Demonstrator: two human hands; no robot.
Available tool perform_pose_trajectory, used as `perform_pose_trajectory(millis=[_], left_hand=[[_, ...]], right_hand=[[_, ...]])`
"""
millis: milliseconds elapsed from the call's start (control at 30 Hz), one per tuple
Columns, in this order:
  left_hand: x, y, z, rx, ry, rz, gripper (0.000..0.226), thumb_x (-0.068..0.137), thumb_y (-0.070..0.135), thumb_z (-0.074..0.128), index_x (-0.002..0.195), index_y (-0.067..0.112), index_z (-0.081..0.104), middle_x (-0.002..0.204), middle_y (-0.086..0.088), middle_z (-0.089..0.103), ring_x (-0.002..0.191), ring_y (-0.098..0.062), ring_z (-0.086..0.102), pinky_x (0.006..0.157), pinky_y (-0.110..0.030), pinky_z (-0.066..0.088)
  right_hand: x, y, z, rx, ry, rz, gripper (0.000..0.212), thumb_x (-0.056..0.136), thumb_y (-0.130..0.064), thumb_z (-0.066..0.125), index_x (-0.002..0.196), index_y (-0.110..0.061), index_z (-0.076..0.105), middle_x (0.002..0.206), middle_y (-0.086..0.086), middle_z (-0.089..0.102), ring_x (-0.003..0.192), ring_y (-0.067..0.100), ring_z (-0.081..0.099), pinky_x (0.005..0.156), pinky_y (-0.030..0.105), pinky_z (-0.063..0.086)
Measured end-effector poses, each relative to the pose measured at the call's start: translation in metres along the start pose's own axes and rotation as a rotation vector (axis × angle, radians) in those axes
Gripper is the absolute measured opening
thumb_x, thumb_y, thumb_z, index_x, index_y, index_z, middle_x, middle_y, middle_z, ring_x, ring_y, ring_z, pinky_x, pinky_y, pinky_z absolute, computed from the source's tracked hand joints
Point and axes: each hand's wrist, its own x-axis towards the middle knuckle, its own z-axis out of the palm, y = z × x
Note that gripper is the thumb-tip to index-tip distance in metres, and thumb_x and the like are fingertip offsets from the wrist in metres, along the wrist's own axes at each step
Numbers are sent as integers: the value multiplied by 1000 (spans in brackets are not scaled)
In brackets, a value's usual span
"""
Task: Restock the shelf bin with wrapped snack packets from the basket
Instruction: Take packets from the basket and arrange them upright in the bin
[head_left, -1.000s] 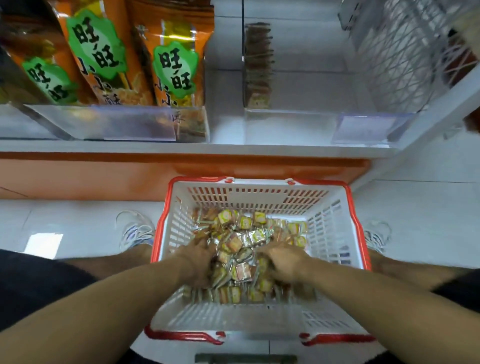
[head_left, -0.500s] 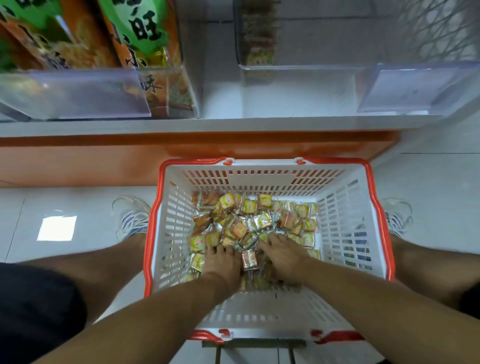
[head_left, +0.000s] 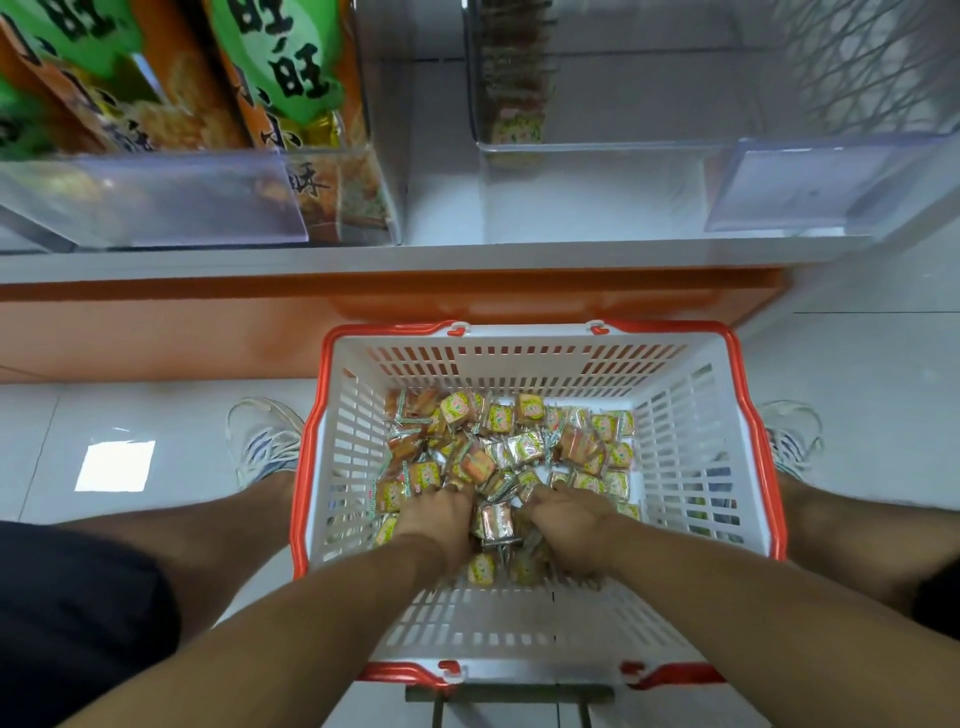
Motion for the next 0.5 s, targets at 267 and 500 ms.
perform_pose_trajectory(millis=[267, 500], left_hand=[[3, -26, -15, -460, -56, 22, 24, 96, 2, 57, 111, 21, 59, 98, -2, 69, 76, -10, 67, 63, -23, 60], [-12, -25, -58, -940, -44, 92, 35, 81, 0, 78, 107, 20, 64, 101, -9, 74, 75, -11, 73, 63, -25, 60]], right_hand=[[-9, 16, -24, 547, 70, 110, 50, 84, -34, 78, 127, -25, 55, 99, -11, 54, 89, 8, 53, 71, 24, 40], [-41, 15, -92, 771, 61, 153, 81, 74, -46, 86, 143, -25, 48, 124, -4, 56, 107, 15, 57, 86, 30, 47]])
